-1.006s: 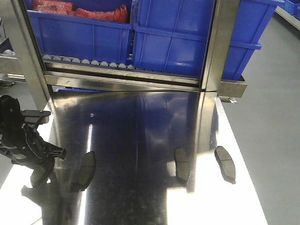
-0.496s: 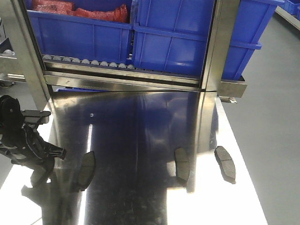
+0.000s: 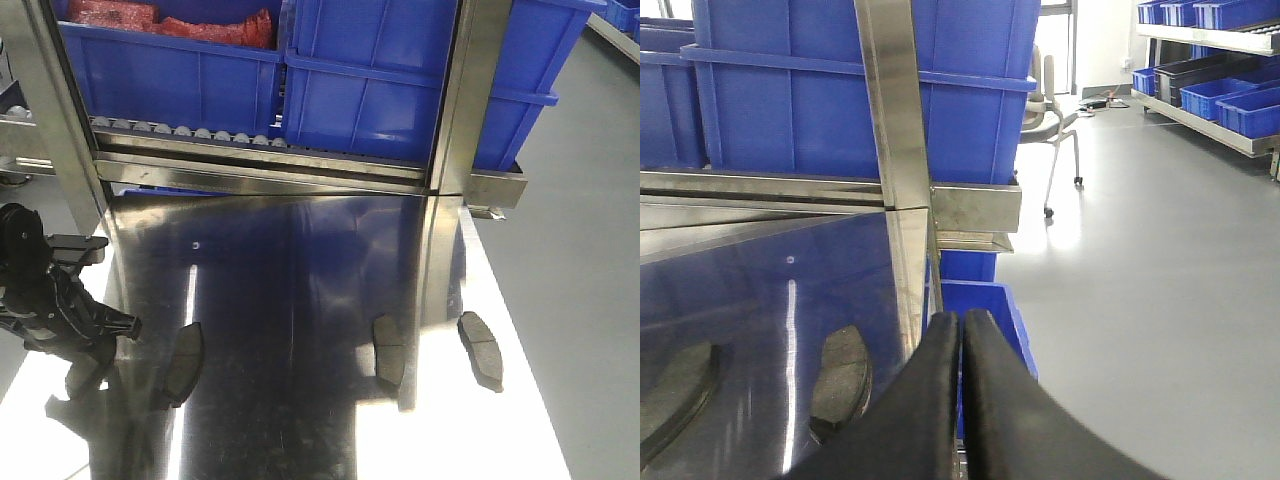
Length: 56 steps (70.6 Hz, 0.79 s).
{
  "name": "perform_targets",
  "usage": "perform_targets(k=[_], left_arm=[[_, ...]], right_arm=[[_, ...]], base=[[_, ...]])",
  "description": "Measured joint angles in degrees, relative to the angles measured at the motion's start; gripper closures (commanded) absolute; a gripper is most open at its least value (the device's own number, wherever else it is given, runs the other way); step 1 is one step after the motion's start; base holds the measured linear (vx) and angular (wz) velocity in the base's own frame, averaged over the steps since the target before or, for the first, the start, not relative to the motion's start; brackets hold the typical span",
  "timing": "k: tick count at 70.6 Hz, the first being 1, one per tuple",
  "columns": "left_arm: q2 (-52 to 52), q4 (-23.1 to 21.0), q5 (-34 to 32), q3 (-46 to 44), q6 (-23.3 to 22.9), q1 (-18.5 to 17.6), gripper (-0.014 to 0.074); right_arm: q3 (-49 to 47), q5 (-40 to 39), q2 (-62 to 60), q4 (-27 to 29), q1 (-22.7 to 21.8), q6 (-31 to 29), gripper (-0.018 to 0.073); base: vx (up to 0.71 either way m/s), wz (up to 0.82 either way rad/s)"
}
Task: Move and align brake pads A on conveyor
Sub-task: 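Lift the grasped brake pad off the steel table with the left gripper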
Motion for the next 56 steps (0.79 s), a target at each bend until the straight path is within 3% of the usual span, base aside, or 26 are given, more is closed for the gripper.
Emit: perform_targets(k=[8,29,56], left_arm=[[0.0,0.0,0.0,0.0,0.0,0.0,0.0306],[0.0,0.0,0.0,0.0,0.0,0.0,0.0436],[-1.0,0.0,-0.3,0.0,0.0,0.0,0.0451]], right_arm=[[0.0,0.0,0.0,0.0,0.0,0.0,0.0569],[0.0,0.0,0.0,0.0,0.0,0.0,0.0569],[0.0,0.0,0.0,0.0,0.0,0.0,0.0569]], base=[[0.0,0.0],[0.0,0.0],[0.0,0.0]])
